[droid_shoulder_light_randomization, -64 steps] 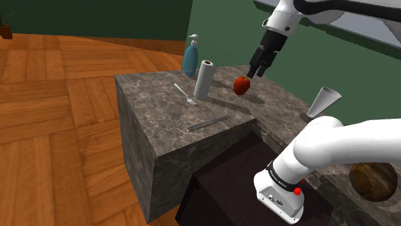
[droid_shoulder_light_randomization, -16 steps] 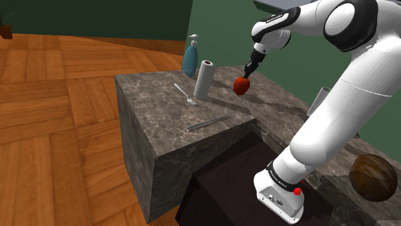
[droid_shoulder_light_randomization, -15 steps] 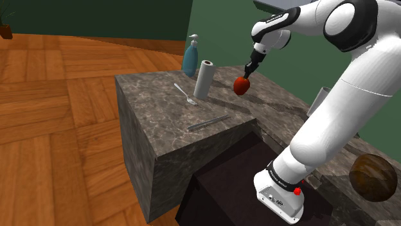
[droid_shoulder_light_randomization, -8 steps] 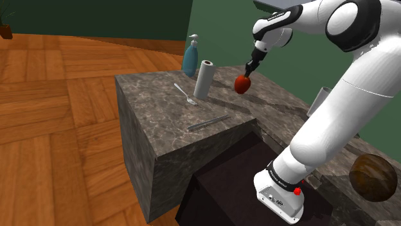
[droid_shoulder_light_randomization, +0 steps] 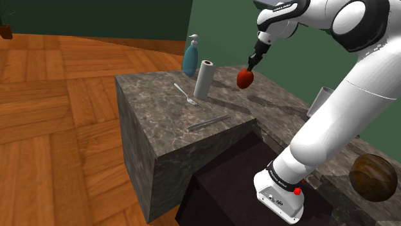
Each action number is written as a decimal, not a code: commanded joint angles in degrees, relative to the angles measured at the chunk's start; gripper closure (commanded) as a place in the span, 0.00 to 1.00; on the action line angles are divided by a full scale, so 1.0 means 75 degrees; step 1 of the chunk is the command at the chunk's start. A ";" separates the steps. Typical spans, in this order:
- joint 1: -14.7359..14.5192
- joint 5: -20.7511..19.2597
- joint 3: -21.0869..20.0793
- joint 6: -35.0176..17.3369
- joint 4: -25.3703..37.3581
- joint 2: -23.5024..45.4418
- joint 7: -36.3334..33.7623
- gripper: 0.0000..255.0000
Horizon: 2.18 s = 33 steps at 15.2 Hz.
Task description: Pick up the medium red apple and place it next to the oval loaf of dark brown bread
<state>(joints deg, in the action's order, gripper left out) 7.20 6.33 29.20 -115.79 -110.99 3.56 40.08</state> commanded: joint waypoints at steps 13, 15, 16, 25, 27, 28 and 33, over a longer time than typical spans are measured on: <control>-0.0015 -0.0176 0.0004 0.1400 0.1204 -0.0237 -0.0196 1.00; -0.0013 -0.0182 0.0006 0.1604 0.1405 -0.0240 -0.0211 1.00; -0.0011 -0.0183 0.0007 0.1707 0.1509 -0.0239 -0.0217 1.00; 0.0021 -0.0142 0.0032 0.2658 0.2551 -0.0133 -0.0240 1.00; 0.0035 -0.0119 0.0041 0.2878 0.2812 -0.0085 -0.0237 1.00; 0.0043 -0.0106 0.0046 0.2989 0.2946 -0.0057 -0.0234 1.00; 0.0042 -0.0723 0.0046 0.2814 0.1685 -0.1308 -0.0266 1.00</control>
<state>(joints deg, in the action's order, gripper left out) 7.33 2.05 29.45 -94.36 -96.00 -3.94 37.89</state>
